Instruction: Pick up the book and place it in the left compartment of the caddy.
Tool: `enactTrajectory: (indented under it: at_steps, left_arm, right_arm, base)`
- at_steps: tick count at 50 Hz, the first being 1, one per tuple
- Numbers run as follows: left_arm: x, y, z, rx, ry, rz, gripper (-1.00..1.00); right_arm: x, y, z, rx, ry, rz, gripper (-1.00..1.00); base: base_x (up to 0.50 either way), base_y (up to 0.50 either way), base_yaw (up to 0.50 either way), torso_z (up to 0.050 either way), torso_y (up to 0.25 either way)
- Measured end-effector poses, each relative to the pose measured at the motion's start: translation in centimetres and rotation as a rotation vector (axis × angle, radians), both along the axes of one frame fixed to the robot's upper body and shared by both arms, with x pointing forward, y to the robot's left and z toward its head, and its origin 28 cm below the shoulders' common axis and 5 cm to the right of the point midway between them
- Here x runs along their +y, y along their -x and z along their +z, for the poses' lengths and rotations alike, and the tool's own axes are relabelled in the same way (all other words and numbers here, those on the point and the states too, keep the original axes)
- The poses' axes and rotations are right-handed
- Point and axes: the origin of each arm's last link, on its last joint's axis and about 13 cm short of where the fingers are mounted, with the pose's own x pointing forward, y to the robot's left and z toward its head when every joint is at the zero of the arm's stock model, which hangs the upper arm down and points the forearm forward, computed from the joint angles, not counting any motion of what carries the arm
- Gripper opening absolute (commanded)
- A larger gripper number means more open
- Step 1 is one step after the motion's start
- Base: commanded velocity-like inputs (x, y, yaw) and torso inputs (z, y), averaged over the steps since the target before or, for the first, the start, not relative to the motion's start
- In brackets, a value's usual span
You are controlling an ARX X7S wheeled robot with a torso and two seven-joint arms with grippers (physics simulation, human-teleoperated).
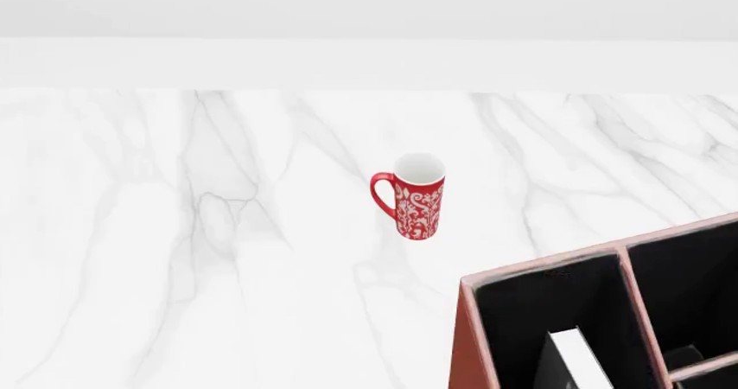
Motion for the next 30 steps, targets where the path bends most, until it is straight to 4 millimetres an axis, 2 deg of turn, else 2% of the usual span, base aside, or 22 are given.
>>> enactTrajectory:
  at_steps: [8,17,30]
  left_arm:
    - [0.0,0.0,0.0,0.000,0.000,-0.001,1.00]
    - [0.0,0.0,0.0,-0.002,-0.001,-0.001,1.00]
    - [0.0,0.0,0.0,-0.005,0.000,-0.001,1.00]
  right_arm:
    - [0.2,0.5,1.8,-0.049,-0.019,0.011,1.00]
    - [0.3,1.4,5.7,-0.164,-0.053,0.021,1.00]
    - [0.1,3.7,10.9,-0.345,-0.094,-0.009,1.00]
  base:
    - [0.00,0.00,0.00,0.000,0.000]
    - [0.00,0.00,0.00,0.000,0.000]
    - [0.00,0.00,0.00,0.000,0.000]
